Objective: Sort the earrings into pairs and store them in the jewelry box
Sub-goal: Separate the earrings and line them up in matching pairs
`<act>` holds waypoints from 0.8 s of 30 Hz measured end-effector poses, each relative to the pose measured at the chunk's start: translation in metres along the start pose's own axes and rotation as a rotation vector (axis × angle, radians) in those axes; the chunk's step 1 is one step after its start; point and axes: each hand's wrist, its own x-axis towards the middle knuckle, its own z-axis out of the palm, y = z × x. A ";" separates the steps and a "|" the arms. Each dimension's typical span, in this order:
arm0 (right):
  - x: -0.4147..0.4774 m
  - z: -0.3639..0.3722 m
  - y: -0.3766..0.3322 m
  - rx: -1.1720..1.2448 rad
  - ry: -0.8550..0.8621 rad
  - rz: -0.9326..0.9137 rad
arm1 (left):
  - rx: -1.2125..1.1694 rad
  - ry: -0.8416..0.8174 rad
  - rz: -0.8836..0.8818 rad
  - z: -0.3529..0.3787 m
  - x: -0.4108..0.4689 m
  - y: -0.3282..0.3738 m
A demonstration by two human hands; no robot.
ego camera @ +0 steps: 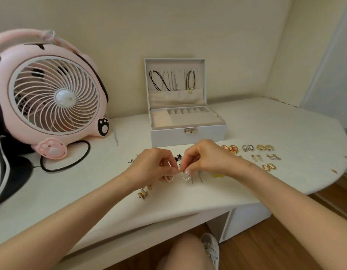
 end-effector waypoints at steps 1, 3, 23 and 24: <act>-0.001 0.001 -0.001 -0.017 -0.016 -0.008 | 0.011 -0.020 -0.005 0.001 0.000 0.001; -0.004 0.001 -0.004 -0.034 -0.059 -0.017 | 0.071 -0.075 -0.009 0.003 -0.001 0.002; 0.003 0.011 0.000 -0.247 0.032 -0.044 | 0.161 0.016 0.052 0.020 0.011 -0.010; 0.003 0.011 0.000 -0.236 0.032 -0.041 | 0.169 0.020 0.046 0.020 0.011 -0.011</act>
